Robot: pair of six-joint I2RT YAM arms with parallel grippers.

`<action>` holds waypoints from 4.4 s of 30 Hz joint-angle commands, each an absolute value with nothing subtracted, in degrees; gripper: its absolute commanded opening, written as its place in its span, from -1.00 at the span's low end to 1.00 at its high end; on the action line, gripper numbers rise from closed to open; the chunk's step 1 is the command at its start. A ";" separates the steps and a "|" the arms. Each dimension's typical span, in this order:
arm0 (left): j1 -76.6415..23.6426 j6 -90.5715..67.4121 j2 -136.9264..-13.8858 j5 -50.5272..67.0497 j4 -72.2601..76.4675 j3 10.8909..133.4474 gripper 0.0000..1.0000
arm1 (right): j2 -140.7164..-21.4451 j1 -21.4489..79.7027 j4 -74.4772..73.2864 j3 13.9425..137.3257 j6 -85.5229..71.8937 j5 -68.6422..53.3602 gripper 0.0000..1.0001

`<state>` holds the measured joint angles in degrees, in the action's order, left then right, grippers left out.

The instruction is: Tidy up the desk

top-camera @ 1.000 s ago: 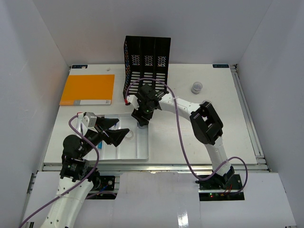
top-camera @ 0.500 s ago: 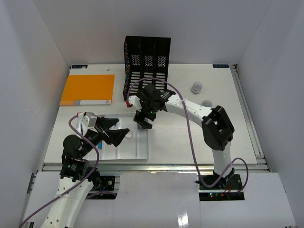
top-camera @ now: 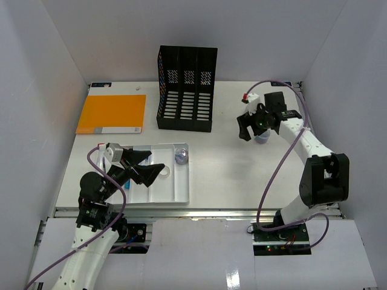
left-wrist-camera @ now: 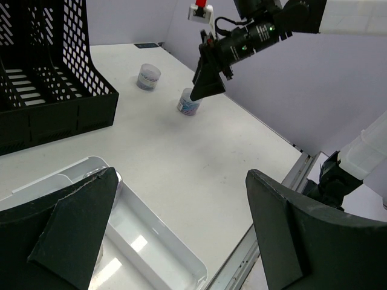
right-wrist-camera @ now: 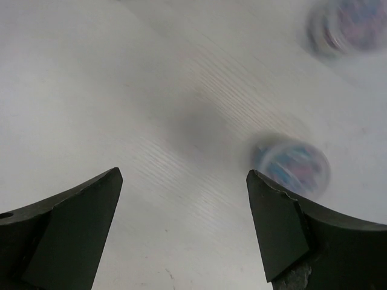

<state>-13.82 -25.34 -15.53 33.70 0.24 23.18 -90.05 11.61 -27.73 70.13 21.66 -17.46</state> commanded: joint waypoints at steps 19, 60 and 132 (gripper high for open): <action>-13.71 -24.96 -15.47 34.54 1.32 23.47 0.96 | -102.60 0.70 -15.72 72.44 -1.33 -6.61 0.80; -13.64 -24.10 -12.60 30.90 -2.11 24.12 0.96 | -110.37 44.88 -40.42 93.51 32.26 -44.26 -0.75; -13.63 -23.73 -17.03 32.16 -0.88 23.83 0.96 | -127.87 6.68 -17.69 106.37 -0.27 1.77 0.80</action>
